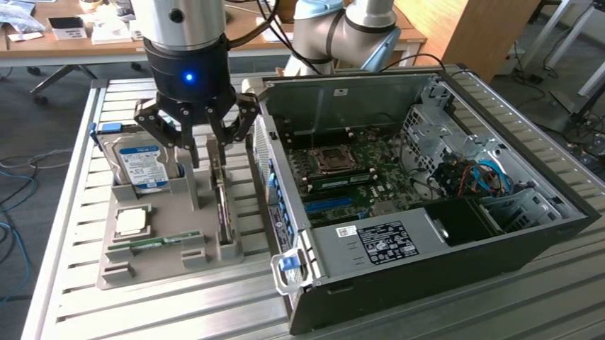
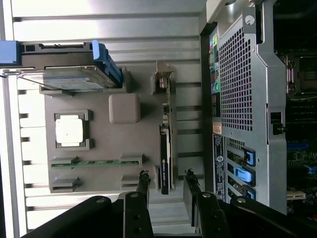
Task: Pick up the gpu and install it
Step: 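Pick up the gpu and move the gpu toward the slot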
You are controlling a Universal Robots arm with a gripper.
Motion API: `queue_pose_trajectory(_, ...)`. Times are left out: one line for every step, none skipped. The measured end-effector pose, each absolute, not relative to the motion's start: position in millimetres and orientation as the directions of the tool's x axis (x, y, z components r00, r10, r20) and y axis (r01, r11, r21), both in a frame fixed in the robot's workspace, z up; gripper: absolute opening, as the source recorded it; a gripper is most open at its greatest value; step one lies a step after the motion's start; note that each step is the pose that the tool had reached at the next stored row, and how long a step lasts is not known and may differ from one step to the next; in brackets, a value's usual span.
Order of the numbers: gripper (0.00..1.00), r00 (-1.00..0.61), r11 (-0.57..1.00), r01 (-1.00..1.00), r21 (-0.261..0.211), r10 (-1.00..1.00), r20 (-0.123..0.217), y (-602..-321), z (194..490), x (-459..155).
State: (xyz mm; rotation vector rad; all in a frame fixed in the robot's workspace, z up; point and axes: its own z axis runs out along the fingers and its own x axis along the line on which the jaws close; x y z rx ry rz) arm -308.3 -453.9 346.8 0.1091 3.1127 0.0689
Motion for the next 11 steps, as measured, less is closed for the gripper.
queue_pose_trajectory(0.42,-0.997,0.997,0.069,0.045,0.071,-0.025,-453.9,346.5,-308.3)
queue_pose_trajectory(0.42,-0.997,0.997,0.069,0.045,0.071,-0.025,-453.9,346.2,-308.3)
queue_pose_trajectory(0.42,-0.997,0.997,0.069,0.045,0.071,-0.025,-453.9,345.9,-308.3)
queue_pose_trajectory(0.42,-0.997,0.997,0.069,0.045,0.071,-0.025,-453.9,345.6,-308.4)
queue_pose_trajectory(0.42,-0.997,0.997,0.069,0.045,0.071,-0.025,-453.9,345.2,-308.3)
queue_pose_trajectory(0.42,-0.997,0.997,0.069,0.045,0.071,-0.025,-453.9,344.8,-308.3)
queue_pose_trajectory(0.42,-0.997,0.997,0.069,0.045,0.071,-0.025,-453.9,344.3,-308.3)
queue_pose_trajectory(0.42,-0.997,0.997,0.069,0.045,0.071,-0.025,-453.9,343.7,-308.3)
queue_pose_trajectory(0.42,-0.997,0.997,0.069,0.045,0.071,-0.025,-453.9,342.9,-308.3)
queue_pose_trajectory(0.42,-0.997,0.997,0.069,0.045,0.071,-0.025,-453.9,342.2,-308.3)
queue_pose_trajectory(0.42,-0.997,0.997,0.069,0.045,0.071,-0.025,-453.9,341.4,-308.3)
